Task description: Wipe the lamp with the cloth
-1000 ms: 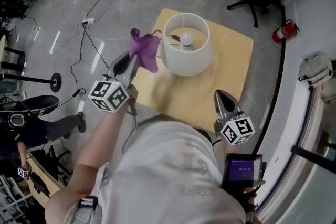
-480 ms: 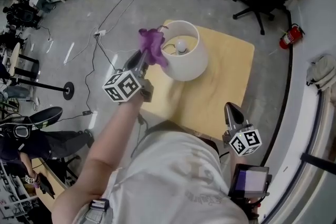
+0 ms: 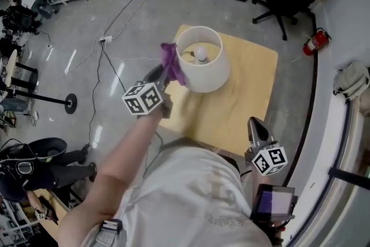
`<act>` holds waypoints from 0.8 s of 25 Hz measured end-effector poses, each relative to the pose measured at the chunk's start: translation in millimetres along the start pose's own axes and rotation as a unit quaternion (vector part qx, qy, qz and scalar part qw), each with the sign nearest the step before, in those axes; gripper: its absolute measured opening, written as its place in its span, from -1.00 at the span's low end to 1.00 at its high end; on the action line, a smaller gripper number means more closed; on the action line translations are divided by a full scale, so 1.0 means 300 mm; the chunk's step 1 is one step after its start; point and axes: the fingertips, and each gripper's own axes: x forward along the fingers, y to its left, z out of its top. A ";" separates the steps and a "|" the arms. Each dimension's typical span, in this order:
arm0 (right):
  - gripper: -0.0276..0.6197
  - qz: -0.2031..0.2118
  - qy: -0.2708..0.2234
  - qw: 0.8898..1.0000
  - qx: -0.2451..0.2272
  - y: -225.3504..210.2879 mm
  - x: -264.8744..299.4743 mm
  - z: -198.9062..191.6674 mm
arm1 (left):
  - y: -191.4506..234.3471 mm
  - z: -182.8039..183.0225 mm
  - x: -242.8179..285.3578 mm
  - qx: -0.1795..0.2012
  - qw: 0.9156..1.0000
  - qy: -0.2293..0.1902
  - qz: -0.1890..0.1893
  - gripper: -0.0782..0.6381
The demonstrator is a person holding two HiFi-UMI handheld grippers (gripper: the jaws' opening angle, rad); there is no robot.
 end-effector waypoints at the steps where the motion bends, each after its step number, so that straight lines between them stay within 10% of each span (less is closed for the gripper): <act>1: -0.88 -0.005 -0.002 1.000 0.000 0.003 0.004 0.001 | 0.009 -0.018 0.003 -0.003 1.000 0.007 -0.002 -0.57; 13: -0.88 -0.033 0.010 0.999 -0.013 0.121 0.076 0.014 | 0.114 -0.189 0.049 -0.008 0.996 0.078 -0.036 -0.57; 20: -0.88 -0.057 0.006 0.998 -0.018 0.191 0.112 0.021 | 0.076 -0.003 0.018 0.024 0.994 0.029 -0.107 -0.57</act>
